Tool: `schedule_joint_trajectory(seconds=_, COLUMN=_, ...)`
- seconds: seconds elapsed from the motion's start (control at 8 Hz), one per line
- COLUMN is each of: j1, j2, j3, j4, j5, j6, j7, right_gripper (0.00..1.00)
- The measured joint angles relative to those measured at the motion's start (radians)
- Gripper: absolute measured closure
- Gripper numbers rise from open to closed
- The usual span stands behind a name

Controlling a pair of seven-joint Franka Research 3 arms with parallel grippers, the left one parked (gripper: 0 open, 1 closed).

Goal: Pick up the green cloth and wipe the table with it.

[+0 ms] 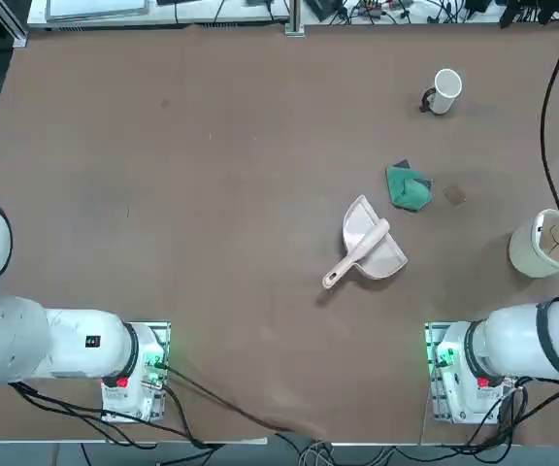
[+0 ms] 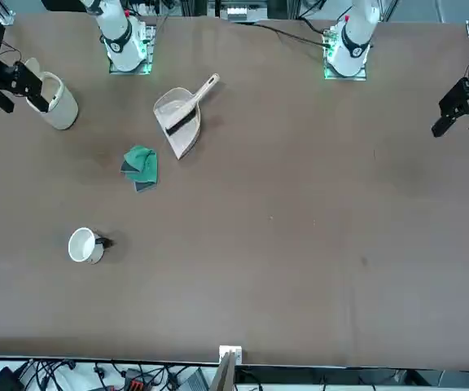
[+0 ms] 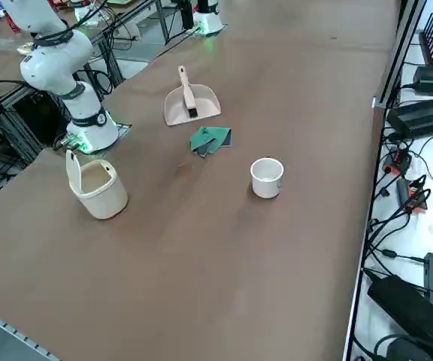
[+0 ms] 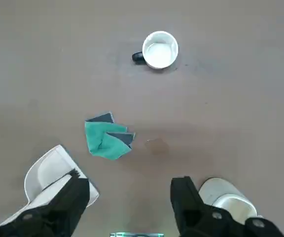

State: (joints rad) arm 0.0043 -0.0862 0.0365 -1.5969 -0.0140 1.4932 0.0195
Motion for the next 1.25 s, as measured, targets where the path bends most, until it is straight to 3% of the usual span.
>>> schedule_joint_trajectory(seconds=1.25, j1=0.007, j2=-0.001, j3=0.007, j4=0.0, j5=0.0, j6=-0.001, j7=0.0, right_gripper=0.0)
